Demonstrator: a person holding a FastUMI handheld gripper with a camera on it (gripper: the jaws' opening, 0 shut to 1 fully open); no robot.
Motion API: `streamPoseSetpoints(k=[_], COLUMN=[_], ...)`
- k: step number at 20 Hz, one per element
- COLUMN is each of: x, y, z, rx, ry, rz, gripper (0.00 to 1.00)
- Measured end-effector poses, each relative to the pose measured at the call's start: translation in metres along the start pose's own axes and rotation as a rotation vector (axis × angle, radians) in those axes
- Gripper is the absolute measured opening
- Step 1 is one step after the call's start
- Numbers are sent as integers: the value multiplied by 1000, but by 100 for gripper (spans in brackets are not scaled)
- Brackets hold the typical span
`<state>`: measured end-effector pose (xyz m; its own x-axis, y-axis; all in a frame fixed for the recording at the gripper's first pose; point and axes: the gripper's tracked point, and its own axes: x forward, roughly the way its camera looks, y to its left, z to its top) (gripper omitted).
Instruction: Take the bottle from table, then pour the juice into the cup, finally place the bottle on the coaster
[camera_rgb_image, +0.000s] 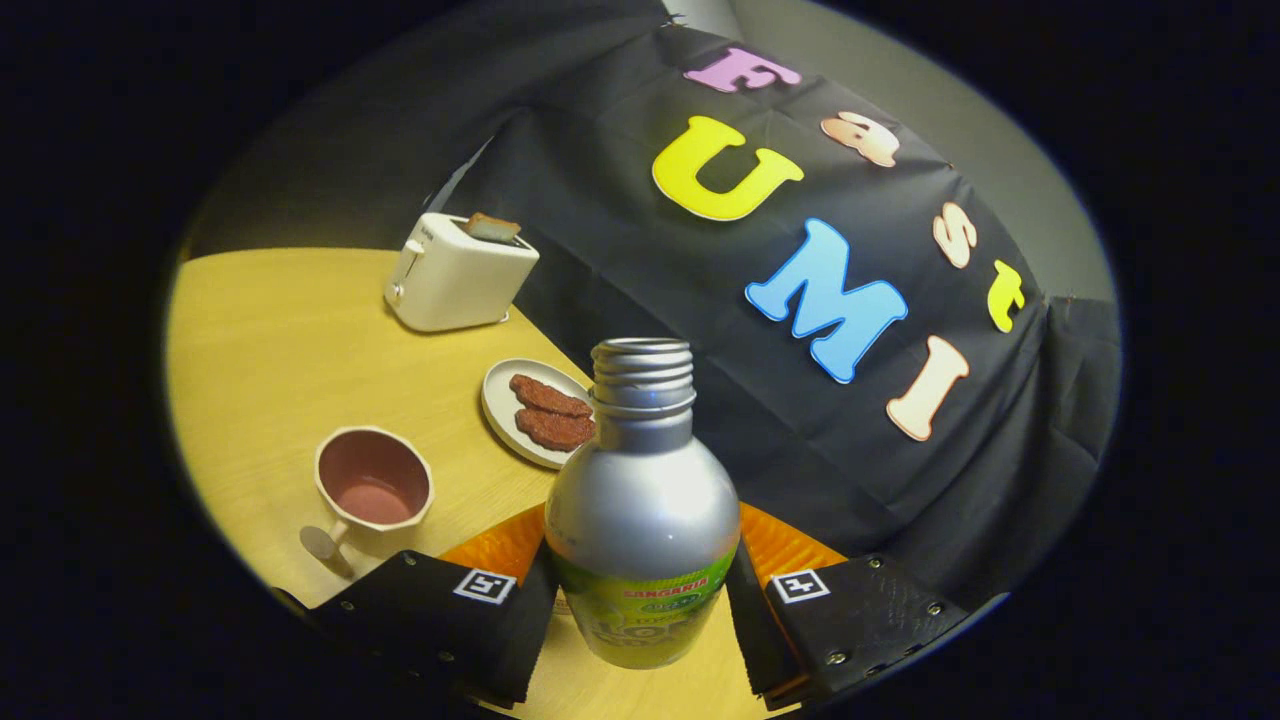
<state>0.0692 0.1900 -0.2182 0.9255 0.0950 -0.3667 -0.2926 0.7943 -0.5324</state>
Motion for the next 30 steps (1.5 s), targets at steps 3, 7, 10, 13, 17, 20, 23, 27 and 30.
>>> streamPoseSetpoints(k=[3,7,10,13,17,20,23,27,30], x=[2,6,12,23,38,53,71,90,103], y=[-13,-23,-35,-45,-40,-40,-34,-21,-17], z=[5,6,3,4,-2,-14,-28,-47,-65], rx=[161,395,564,674,752,762,725,753,730], ry=[-36,-53,-60,-81,-97,-102,-99,-91,-64], rz=[-21,2,14,20,75,63,55,69,48], gripper=[78,78,78,78,78,78,78,78,78])
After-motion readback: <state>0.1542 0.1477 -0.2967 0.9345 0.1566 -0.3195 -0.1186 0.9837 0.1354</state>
